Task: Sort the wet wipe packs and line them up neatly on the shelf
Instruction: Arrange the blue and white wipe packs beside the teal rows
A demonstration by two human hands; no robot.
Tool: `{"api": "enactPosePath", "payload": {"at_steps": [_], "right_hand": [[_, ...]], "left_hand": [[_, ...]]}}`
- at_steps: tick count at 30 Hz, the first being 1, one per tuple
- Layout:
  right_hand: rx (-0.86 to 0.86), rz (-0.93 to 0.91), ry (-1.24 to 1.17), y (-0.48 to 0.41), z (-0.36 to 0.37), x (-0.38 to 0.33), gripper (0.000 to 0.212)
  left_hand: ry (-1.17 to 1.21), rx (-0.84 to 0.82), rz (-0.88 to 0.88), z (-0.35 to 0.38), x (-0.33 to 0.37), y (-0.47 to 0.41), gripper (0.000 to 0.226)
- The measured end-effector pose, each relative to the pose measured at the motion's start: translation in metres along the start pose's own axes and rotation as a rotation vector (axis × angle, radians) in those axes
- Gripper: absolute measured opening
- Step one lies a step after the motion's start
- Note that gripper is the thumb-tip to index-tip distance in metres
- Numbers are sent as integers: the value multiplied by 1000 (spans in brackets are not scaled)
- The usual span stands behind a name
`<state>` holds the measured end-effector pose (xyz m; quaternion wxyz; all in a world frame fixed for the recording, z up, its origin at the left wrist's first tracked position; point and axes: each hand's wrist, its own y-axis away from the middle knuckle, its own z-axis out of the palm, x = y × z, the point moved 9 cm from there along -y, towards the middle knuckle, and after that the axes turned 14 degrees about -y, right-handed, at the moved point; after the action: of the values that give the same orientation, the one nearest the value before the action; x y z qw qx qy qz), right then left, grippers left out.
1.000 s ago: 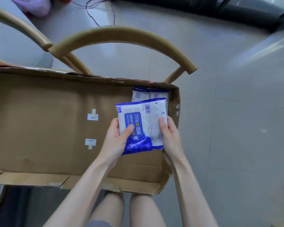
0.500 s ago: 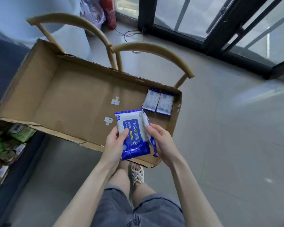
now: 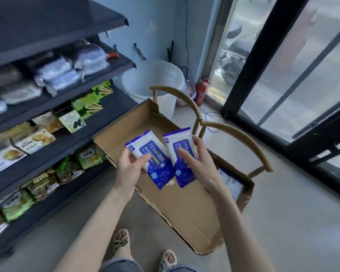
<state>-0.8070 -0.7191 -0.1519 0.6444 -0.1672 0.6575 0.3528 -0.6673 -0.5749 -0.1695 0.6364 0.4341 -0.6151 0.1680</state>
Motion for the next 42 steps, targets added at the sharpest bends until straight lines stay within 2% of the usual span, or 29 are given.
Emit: {"api": "enactPosePath", "payload": {"at_steps": [3,5,9,12,18,22,24,27,31,34,38,42], "right_hand": [[-133,-110,72,-25,53,-32,48],[-216,-178,106,-37,98,-52,47],[-306,-324,157,-54,189,-90,39],[-332,-320,163,-70,267,-100,25],[-424,-383,216,-93,405,-112,24],[-464,-407,231,-107,477,-122,27],[-478,-428,247,-115,500,-130,26],[-496,-458,255,-134,535,-147,23],[-506,-494,247,-163,572,-168,19],[-535,-525,244,-186,605,-182,25],[-593,-604,359,-217,657,-200,30],[-650,-697,484,-239,699,-212,20]], "left_hand": [[68,165,69,-66,26,-12,6],[95,266,129,-114,42,-15,2],[106,364,209,-206,66,-20,9],[70,431,264,-286,77,-24,18],[-35,474,241,-409,78,-42,44],[-83,549,248,-478,87,-58,27],[-111,576,253,-503,96,-68,14],[-147,595,289,-540,118,-88,7],[-212,594,340,-577,152,-116,16],[-304,595,348,-607,173,-139,25],[-512,624,289,-647,191,-173,18],[-690,687,223,-675,200,-198,20]]}}
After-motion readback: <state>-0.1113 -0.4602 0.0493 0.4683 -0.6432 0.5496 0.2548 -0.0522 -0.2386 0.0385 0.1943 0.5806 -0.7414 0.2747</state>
